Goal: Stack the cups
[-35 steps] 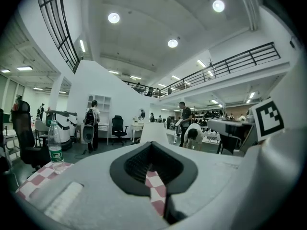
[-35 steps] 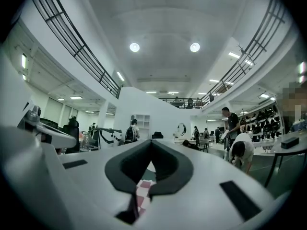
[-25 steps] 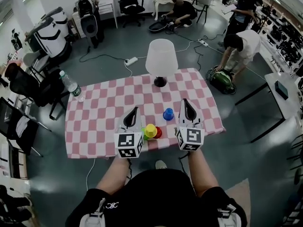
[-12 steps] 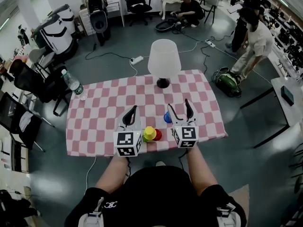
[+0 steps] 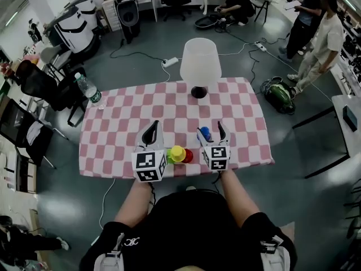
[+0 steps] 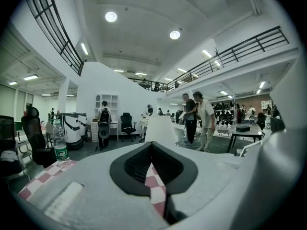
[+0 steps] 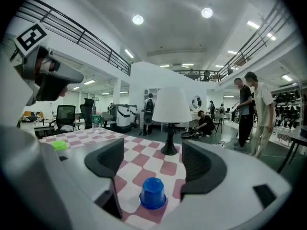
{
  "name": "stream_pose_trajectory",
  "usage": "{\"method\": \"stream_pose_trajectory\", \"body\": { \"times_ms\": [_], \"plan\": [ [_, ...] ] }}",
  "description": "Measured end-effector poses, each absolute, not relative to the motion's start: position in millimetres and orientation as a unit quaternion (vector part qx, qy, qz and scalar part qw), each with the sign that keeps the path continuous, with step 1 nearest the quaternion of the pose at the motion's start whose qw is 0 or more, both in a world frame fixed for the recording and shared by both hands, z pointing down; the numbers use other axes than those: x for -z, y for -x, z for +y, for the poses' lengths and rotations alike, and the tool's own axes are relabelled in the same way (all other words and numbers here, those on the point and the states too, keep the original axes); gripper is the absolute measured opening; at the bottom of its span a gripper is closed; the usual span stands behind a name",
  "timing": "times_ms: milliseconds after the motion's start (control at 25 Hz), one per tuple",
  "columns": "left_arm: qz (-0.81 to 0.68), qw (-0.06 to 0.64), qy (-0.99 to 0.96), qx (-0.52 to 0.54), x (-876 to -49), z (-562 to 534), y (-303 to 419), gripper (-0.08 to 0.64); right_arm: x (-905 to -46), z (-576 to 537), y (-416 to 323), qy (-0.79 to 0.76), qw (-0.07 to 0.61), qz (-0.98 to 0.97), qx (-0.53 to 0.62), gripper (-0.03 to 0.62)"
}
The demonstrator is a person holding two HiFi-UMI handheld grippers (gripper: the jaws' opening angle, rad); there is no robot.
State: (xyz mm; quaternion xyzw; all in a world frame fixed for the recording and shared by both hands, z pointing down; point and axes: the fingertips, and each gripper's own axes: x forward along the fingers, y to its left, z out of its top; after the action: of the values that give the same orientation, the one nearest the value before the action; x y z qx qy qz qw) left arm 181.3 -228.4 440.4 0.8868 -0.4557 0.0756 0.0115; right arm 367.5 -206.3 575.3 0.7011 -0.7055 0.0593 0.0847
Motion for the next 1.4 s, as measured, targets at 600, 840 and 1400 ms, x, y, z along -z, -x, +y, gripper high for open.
{"method": "stream_pose_trajectory", "body": {
  "times_ms": [600,840,1400],
  "plan": [
    [-0.508,0.02,-0.856,-0.094,-451,-227,-150,0.015,-704,-216,-366,-0.659,0.179,-0.709,-0.176,0.359],
    [-0.521,0.023,-0.847,-0.1,-455,-227,-136,0.015,-736,-220,-376,-0.662,0.218,-0.688,-0.201,0.335],
    [-0.514,0.026,-0.852,-0.093,-450,-235,-130,0.015,-694,-229,-383,-0.676,0.202,-0.688,-0.174,0.213]
  ]
}}
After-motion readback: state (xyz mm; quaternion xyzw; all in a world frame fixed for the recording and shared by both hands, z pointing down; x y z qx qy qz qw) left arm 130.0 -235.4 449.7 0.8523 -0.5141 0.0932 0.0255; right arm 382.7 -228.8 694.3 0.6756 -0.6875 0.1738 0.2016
